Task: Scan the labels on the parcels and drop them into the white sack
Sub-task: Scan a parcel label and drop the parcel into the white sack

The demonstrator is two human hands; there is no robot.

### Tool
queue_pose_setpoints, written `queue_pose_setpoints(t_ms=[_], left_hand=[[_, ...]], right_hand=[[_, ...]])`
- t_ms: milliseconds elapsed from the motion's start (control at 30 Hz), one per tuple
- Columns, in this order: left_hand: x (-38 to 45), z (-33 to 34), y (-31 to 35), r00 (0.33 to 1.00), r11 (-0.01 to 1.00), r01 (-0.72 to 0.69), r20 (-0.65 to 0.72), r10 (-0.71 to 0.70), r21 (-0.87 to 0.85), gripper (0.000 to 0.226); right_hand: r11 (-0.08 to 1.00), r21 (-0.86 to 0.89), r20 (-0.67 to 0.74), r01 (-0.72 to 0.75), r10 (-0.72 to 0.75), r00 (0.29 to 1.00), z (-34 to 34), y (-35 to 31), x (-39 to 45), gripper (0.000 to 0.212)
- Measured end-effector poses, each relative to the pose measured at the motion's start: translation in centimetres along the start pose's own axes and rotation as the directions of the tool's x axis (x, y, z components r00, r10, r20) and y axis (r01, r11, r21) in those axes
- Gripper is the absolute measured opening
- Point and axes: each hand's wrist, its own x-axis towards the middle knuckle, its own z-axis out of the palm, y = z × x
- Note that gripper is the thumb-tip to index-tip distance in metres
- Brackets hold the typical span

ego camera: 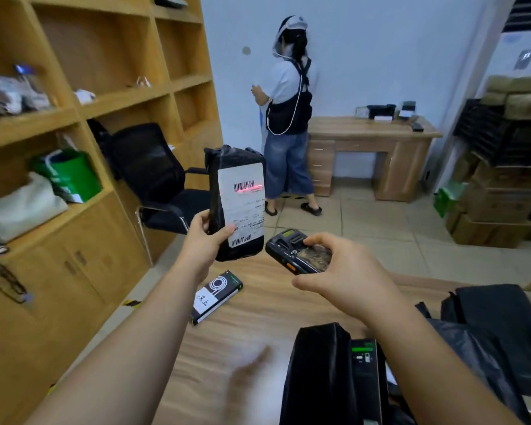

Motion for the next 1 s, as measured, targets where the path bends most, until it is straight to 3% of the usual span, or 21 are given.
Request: queue_pose_setpoints(t_ms=[433,567,633,767,900,1000], left_hand=[[1.5,-7.3,0.7,1.0,0.999,-0.023,-0.005,0.022,-0.033,0.046],[2.8,-10.5,1.6,0.996,0.991,-0.078,-0.041,0.083,0.11,0.04],[3.4,-12.0,2.1,0.994,0.982,-0.092,-0.046,0.101,0.164,0.047],[4.2,-13.6,2.4,0.99,0.973,-0.061,0.137,0.031,0.222,0.063],[3.7,-12.9,1.1,0.939,0.945,-0.055,0.339,-0.061,0.324,0.054],[2.5,-10.6,-1.0,0.864,0.957,-0.041,0.491,-0.11,0.287,0.045]], right_hand=[[0.999,-0.033,-0.054,0.013,-0.015,0.998,3.5,-6.6,-0.8,0.062],[1.0,-0.015,-0.092,-0.011,0.01,0.996,5.6,-9.1,-0.4,0.063],[1.0,0.009,-0.117,-0.023,0.024,0.993,6.8,-10.3,-0.2,0.065],[0.997,0.061,-0.212,-0.051,0.063,0.975,9.1,-11.4,-0.2,0.067],[0.987,0.111,-0.336,-0.119,0.15,0.93,10.5,-9.8,-1.8,0.066],[0.972,0.114,-0.425,-0.207,0.236,0.874,10.8,-7.5,-4.5,0.064]])
